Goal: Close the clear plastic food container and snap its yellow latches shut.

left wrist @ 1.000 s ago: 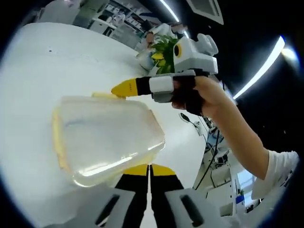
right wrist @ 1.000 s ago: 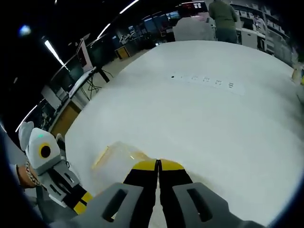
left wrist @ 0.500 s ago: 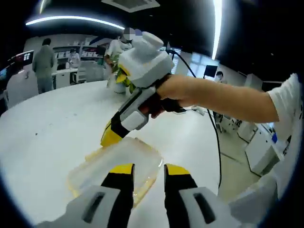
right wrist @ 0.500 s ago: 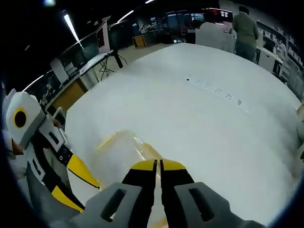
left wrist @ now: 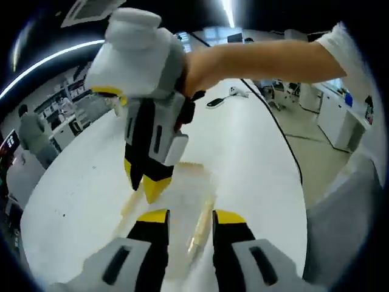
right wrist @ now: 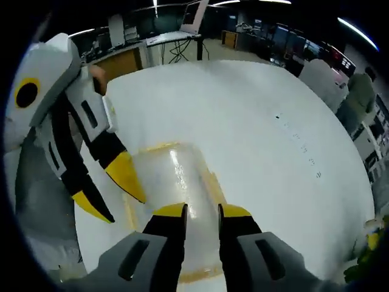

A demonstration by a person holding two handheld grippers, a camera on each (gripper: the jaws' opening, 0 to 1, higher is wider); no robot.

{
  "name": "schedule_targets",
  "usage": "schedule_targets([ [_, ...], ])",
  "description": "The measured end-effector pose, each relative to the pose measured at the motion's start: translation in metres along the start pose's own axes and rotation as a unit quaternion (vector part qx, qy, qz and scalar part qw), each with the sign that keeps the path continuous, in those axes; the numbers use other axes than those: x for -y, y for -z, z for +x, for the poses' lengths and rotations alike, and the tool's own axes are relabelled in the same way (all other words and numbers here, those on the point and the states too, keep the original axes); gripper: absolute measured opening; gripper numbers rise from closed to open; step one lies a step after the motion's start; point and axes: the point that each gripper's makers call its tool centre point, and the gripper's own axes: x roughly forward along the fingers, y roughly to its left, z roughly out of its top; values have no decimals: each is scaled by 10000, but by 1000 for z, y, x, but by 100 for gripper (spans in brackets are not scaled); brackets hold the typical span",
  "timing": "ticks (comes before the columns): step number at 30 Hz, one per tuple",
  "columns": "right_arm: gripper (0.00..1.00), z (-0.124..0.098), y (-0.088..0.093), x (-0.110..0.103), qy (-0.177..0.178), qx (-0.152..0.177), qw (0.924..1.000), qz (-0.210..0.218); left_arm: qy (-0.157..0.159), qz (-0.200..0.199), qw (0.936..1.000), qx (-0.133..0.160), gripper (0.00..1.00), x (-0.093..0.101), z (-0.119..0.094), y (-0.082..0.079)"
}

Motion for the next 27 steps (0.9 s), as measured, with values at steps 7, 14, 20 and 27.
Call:
schedule_targets([
  [7,35,4,3,-2,-174,-326,9984,-430,-110,271,9996,18,31,3,5,8],
  [14,40,8,4,-3,-418,-436,9974,-382,-171,402,9990,-55,30,1,11,13],
  [20,45,9,5,1,-485,-567,9965,-387,-190,304,9993,-92,28,-2,11,15],
  [27,42,10,6,-2,-662,-692,9945,-420,-181,499,9985,-102,25,-1,13,15],
])
